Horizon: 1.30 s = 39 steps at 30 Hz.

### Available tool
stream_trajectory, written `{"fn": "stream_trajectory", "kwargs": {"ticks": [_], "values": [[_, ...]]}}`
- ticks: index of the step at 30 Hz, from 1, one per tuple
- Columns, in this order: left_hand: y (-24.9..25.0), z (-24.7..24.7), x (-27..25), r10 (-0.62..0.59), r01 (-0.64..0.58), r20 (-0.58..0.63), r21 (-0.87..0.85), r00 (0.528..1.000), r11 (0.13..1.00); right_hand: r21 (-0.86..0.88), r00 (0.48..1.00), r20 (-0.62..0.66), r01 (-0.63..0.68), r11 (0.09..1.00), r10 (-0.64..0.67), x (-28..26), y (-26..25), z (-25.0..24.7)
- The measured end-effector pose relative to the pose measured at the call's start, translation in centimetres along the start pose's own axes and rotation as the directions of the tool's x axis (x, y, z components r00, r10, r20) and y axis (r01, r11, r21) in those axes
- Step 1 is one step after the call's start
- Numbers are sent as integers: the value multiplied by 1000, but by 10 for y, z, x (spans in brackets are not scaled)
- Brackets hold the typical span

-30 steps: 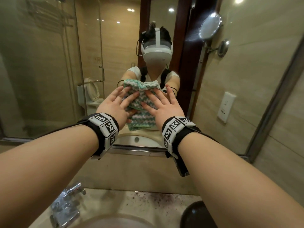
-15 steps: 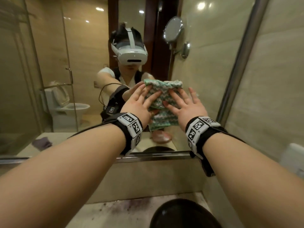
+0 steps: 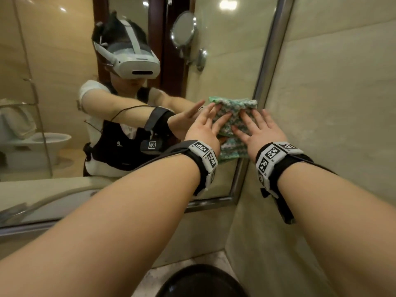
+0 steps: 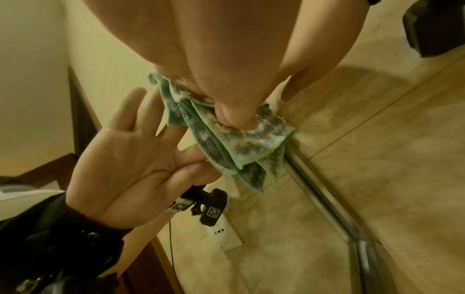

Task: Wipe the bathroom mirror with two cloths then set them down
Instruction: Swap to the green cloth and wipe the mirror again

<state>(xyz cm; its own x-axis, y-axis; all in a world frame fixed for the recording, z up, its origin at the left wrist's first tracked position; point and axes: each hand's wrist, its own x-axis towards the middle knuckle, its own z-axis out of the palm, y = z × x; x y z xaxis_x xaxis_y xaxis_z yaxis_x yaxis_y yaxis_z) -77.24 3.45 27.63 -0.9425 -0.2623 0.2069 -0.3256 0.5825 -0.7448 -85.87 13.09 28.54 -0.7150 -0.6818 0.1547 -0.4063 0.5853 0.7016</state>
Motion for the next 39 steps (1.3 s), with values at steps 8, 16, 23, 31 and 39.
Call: {"fn": "stream_trajectory", "kwargs": {"ticks": [8, 16, 23, 31, 39], "values": [[-5, -2, 1, 31, -30, -41, 20, 999, 999, -35, 1000, 6, 1, 999, -1, 1, 7, 4], [-48, 20, -28, 27, -27, -78, -4, 997, 1000, 72, 995, -38, 90, 993, -88, -6, -13, -25], [-102, 48, -74, -55, 55, -55, -5, 997, 998, 110, 978, -138, 172, 979, -157, -17, -49, -81], [-154, 64, -131, -189, 181, 74, 107, 979, 978, 159, 941, -277, 245, 956, -195, -26, -94, -150], [-199, 93, -173, -261, 245, 109, 142, 959, 959, 203, 918, -334, 291, 935, -213, -37, -134, -205]]}}
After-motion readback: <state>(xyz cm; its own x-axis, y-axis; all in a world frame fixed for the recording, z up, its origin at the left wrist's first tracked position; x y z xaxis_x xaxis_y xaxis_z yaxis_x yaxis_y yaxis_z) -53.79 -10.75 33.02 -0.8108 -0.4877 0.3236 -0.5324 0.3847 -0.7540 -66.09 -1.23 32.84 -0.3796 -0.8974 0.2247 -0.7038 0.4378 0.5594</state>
